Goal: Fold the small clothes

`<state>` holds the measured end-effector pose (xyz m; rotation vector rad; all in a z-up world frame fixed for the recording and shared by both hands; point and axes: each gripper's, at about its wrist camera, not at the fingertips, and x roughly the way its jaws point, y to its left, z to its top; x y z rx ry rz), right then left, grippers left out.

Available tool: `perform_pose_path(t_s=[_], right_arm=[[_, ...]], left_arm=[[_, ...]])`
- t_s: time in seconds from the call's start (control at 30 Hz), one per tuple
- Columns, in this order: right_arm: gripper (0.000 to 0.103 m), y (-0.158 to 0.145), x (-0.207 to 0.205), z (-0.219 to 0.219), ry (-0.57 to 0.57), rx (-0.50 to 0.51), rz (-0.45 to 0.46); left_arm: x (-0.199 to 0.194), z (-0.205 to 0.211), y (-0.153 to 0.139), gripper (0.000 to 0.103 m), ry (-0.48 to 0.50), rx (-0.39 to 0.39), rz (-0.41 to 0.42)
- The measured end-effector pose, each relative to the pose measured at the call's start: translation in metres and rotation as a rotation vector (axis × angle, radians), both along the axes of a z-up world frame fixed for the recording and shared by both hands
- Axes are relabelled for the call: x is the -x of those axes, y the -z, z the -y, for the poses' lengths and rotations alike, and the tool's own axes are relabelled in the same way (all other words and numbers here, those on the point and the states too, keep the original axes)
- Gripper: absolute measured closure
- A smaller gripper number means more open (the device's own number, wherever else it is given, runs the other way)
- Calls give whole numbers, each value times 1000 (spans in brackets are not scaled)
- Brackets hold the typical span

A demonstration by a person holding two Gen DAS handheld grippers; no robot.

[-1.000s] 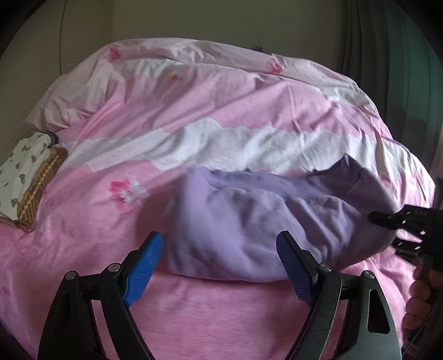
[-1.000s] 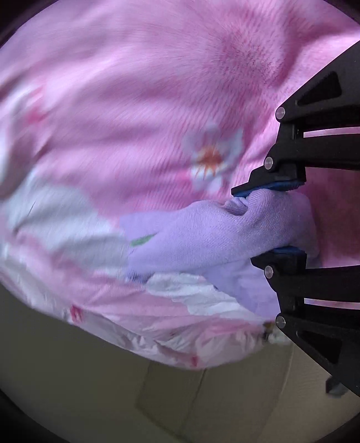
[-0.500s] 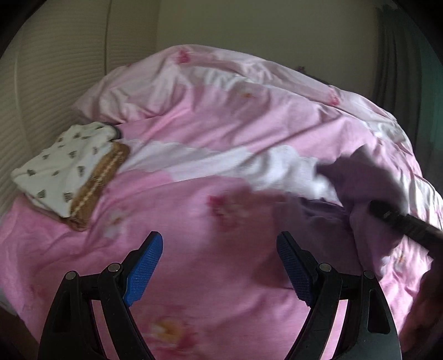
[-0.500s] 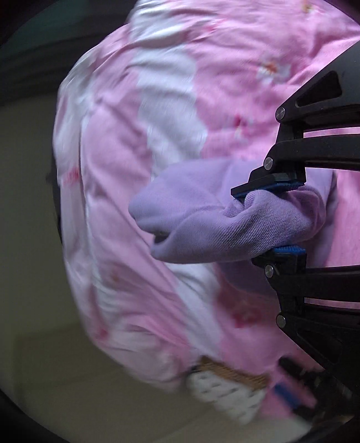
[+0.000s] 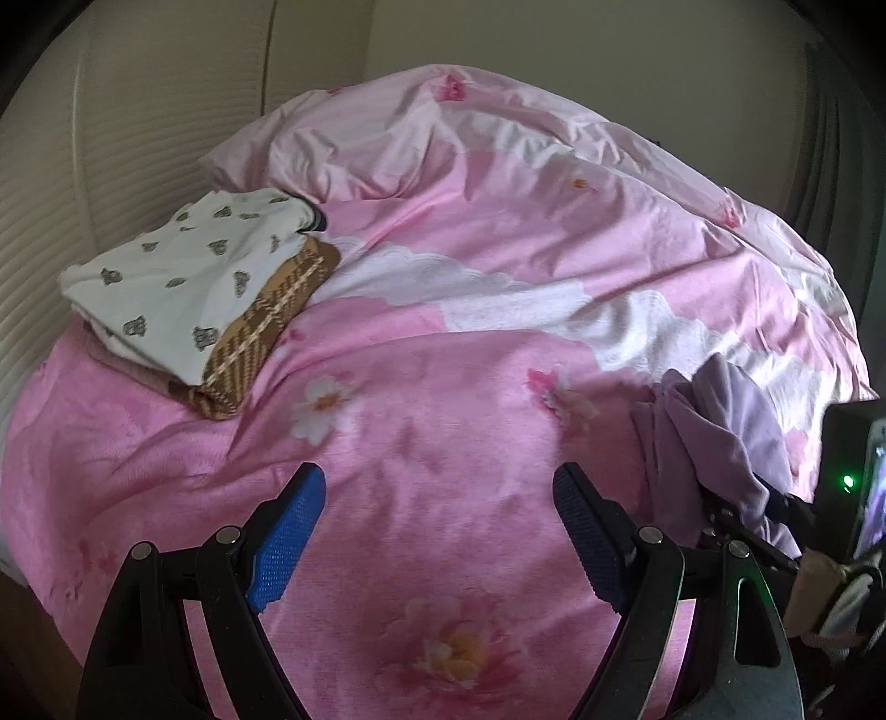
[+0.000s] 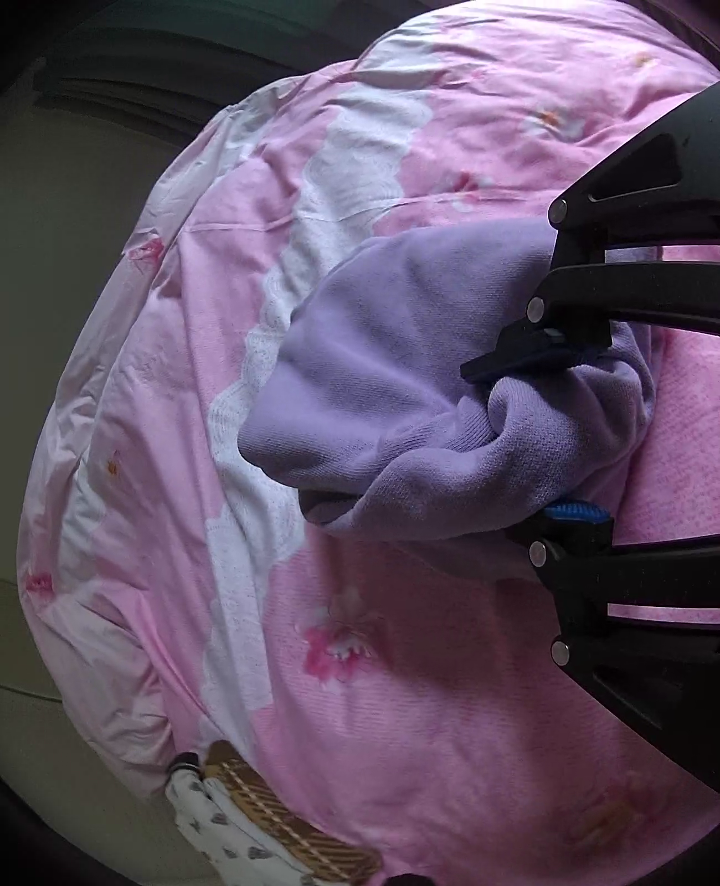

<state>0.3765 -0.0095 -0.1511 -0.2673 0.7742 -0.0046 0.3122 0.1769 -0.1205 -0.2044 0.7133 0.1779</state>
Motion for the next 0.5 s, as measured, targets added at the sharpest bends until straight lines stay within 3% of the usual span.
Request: perform_pose_path(t_s=[0.13, 0.2, 0.3, 0.5], right_arm=[[55, -9, 11, 0, 2, 14, 10], [43, -16, 16, 1, -20, -20, 8], [41, -27, 26, -2, -58, -43, 24], [41, -57, 51, 32, -127, -294, 58]], left_arm=[[4, -10, -4, 19, -17, 8, 12], [7, -10, -7, 19, -15, 10, 19], [10, -8, -12, 19, -10, 10, 28], [17, 3, -23, 19, 18, 24, 48]])
